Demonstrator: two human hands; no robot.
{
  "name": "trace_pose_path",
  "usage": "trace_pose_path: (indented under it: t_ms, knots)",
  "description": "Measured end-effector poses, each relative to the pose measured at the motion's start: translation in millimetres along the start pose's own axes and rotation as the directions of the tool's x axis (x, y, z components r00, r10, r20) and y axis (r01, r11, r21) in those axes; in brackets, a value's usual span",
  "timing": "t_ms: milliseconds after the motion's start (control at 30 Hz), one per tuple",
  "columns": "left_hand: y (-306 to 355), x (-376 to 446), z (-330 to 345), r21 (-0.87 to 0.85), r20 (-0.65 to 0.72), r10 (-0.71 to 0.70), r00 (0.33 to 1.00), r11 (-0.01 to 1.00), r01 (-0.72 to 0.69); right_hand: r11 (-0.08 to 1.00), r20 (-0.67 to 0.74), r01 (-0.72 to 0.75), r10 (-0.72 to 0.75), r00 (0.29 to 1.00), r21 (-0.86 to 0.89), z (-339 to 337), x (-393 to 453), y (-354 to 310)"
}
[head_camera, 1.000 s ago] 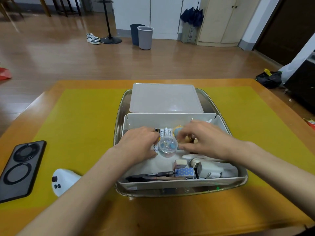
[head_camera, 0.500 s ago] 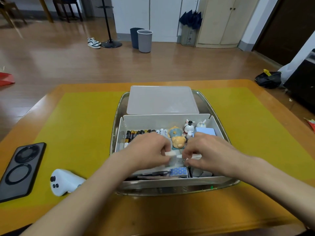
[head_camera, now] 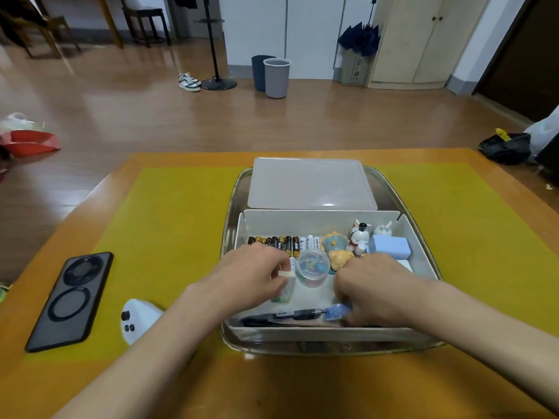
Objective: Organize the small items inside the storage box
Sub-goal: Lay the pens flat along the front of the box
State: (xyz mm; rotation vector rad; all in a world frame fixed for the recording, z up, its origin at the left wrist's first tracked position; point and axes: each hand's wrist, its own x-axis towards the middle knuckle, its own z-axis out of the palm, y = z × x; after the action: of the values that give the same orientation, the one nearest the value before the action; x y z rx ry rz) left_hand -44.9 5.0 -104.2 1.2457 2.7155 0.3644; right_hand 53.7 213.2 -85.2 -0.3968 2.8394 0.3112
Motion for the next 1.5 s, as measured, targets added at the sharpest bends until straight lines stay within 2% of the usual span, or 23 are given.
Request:
trace_pose_path:
  t_ms: [100,200,300,400,533,633,767,833,1100,1200,1267,1333,1433,1500]
  knots:
    - [0.8,3.4,3.2,-0.004,0.002,0.000,1.000,1.000,0.000,0.971,-0.010,-0.130,0.135,0.991,0.202,-6.3,-7.8,12.8]
    - [3.9,7.9,5.7,-0.040,-0.026,0.002,1.000,0.999,-0.003,0.875,-0.045,-0.199,0.244,0.969,0.442,-13.4,-12.1,27.1]
    - [9.3,11.5,11.3,-0.055,0.017,0.000,1.000,0.998,0.001,0.820,-0.049,-0.183,0.248,0.967,0.543,-12.4,-6.9,33.1]
    - [12.2,12.5,17.7,-0.056,0.091,-0.024,0.996,0.998,0.029,0.706,-0.024,-0.158,0.240,0.970,0.690,-6.3,-2.0,35.9]
    - [12.5,12.2,21.7,-0.047,0.101,-0.018,0.995,0.999,0.023,0.595,-0.088,-0.127,0.319,0.944,0.794,-1.2,-0.9,48.6]
    - [11.1,11.9,19.9,-0.065,0.098,-0.022,0.995,0.997,0.029,0.607,-0.117,-0.137,0.361,0.925,0.783,-0.5,-2.4,58.6]
    - [9.7,14.2,14.1,-0.089,0.067,-0.040,0.997,0.995,0.045,0.834,-0.174,-0.212,0.341,0.924,0.509,-0.5,-2.0,61.5]
    - [9.4,15.9,11.8,-0.118,0.039,-0.049,0.998,0.992,0.054,0.893,-0.170,-0.209,0.295,0.940,0.399,0.6,0.6,59.0]
    - [9.0,15.7,0.5,-0.206,0.017,-0.083,0.996,0.975,0.085,0.979,-0.113,-0.159,0.174,0.978,0.129,8.4,12.7,43.7]
    - [9.0,15.1,-3.8,-0.179,0.001,-0.077,0.997,0.981,0.076,0.989,-0.097,-0.140,0.144,0.985,0.048,9.5,16.6,43.6]
    - [10.4,14.4,-5.2,-0.166,-0.008,-0.071,0.997,0.984,0.069,0.992,-0.076,-0.111,0.115,0.990,0.054,7.1,18.7,44.1]
    - [11.8,14.1,-6.5,-0.177,-0.006,-0.071,0.997,0.982,0.069,0.987,-0.072,-0.090,0.100,0.992,0.136,1.5,18.1,46.8]
    - [14.5,14.7,-7.8,-0.228,-0.011,-0.066,0.998,0.972,0.062,0.920,-0.145,-0.103,0.169,0.975,0.379,-9.4,12.0,52.1]
    - [16.2,15.2,-8.9,-0.320,-0.039,-0.058,0.998,0.946,0.042,0.824,-0.195,-0.044,0.185,0.963,0.565,-12.3,9.4,49.5]
